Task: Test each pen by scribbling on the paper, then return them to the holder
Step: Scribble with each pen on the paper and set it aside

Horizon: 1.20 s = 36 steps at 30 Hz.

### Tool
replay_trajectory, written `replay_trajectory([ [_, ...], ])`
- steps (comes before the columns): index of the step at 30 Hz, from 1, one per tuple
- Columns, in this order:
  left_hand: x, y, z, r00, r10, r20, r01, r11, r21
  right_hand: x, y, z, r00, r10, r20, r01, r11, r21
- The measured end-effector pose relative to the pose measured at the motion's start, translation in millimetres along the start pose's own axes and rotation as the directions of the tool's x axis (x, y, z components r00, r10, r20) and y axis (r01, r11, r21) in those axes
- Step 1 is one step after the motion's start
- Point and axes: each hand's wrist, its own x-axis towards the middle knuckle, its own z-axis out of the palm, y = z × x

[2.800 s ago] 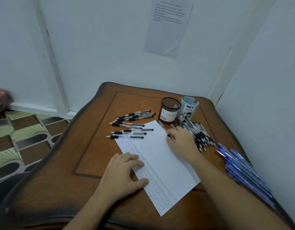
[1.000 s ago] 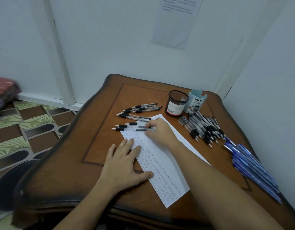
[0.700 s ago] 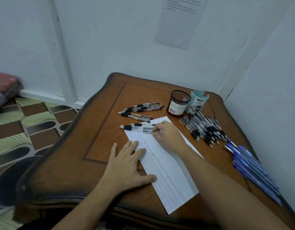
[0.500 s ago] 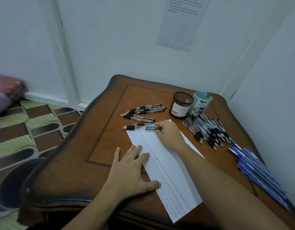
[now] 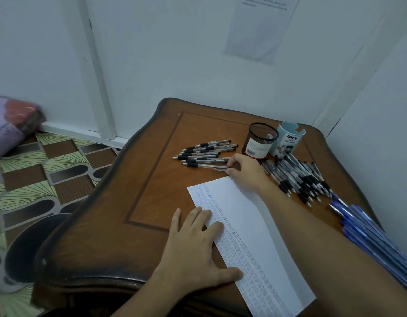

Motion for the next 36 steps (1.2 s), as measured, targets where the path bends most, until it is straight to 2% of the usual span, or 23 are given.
replay_trajectory([
  [2,0,3,5,0.998,0.035,-0.057,-0.038,0.998,-0.057,-9,2,-10,0.999,0.034,-0.012,-0.033,0.994,0.105],
  [4,7,-1,9,0.980,0.049,-0.191,-0.081,0.983,-0.164,-19,3,-18,0.996,0.081,-0.028,-0.071,0.964,0.255],
  [6,19,-11,11,0.945,0.044,-0.323,-0.110,0.976,-0.190,-31,6,-26,0.992,0.119,-0.048,-0.084,0.886,0.456],
  [7,25,-15,9,0.940,0.035,-0.340,-0.099,0.980,-0.174,-36,7,-30,0.988,0.140,-0.061,-0.082,0.826,0.557],
  [9,32,-18,3,0.970,-0.022,-0.244,-0.004,0.994,-0.108,-45,8,-35,0.976,0.197,-0.089,-0.077,0.701,0.709],
  [12,35,-16,0,0.991,-0.121,-0.049,0.120,0.993,-0.016,-55,6,-42,0.944,0.317,-0.096,-0.102,0.553,0.827],
  [16,35,-12,0,0.988,-0.136,-0.069,0.136,0.991,-0.008,-62,2,-48,0.915,0.401,-0.039,-0.083,0.282,0.956],
  [18,33,-13,2,0.986,-0.125,-0.112,0.124,0.992,-0.019,-64,0,-49,0.903,0.430,-0.003,-0.087,0.188,0.978],
  [22,32,-16,0,0.986,-0.108,-0.130,0.105,0.994,-0.028,-64,-5,-45,0.900,0.436,0.019,-0.108,0.182,0.977],
  [29,34,-18,-2,0.984,-0.103,-0.146,0.099,0.994,-0.039,-67,-13,-31,0.961,0.251,0.114,-0.175,0.234,0.957],
  [31,34,-20,-1,0.985,-0.097,-0.142,0.095,0.995,-0.022,-66,-16,-29,0.963,0.242,0.121,-0.181,0.242,0.953],
  [33,35,-21,0,0.984,-0.102,-0.147,0.099,0.995,-0.030,-66,-16,-29,0.967,0.232,0.105,-0.164,0.252,0.954],
  [36,36,-22,1,0.985,-0.118,-0.125,0.116,0.993,-0.021,-65,-16,-27,0.985,0.164,0.059,-0.092,0.205,0.974],
])
